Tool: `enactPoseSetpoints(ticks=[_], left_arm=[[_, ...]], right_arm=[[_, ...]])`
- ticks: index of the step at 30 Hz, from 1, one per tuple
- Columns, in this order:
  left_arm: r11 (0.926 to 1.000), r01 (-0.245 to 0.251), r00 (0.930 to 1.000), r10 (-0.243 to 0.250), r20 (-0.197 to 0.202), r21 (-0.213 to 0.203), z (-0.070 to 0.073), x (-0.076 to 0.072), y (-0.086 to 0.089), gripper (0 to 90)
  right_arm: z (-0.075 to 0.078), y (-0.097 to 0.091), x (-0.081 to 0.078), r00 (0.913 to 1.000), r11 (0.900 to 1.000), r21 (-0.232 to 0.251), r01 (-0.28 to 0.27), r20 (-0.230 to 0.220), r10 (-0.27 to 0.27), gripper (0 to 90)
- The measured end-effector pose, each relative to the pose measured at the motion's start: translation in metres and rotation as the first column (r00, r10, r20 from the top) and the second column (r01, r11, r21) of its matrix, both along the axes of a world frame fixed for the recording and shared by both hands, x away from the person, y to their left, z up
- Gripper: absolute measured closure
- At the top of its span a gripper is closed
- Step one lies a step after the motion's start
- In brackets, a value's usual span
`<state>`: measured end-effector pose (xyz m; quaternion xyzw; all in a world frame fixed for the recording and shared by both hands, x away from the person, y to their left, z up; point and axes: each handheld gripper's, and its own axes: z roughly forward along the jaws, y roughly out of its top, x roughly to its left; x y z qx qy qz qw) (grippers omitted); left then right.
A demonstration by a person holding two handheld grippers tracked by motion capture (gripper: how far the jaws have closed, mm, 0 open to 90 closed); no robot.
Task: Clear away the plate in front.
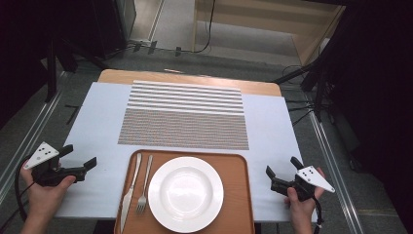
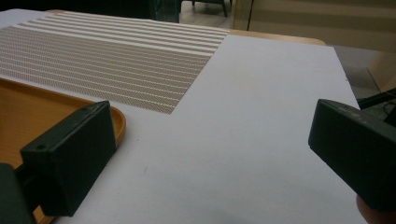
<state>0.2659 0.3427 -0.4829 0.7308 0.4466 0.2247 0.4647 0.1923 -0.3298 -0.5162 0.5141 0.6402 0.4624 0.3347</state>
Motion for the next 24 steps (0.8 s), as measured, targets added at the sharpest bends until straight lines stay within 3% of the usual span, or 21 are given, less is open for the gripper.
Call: enactPoseSetpoints(ticks=[3, 24], left_arm=[[0.9998, -0.008, 1.0000, 0.008, 0.004, 0.015, -0.0006, -0.0004, 0.0019, 0.0], [0.9999, 0.002, 1.0000, -0.002, -0.004, 0.012, -0.0061, 0.0007, 0.0002, 0.0]], right_arm=[[0.0000, -0.0001, 0.0000, 1.0000, 1.0000, 0.000, -0.001, 0.001, 0.001, 0.0], [-0.0001, 0.0012, 0.0006, 0.9999, 0.9998, -0.013, -0.013, 0.003, 0.013, 0.0]])
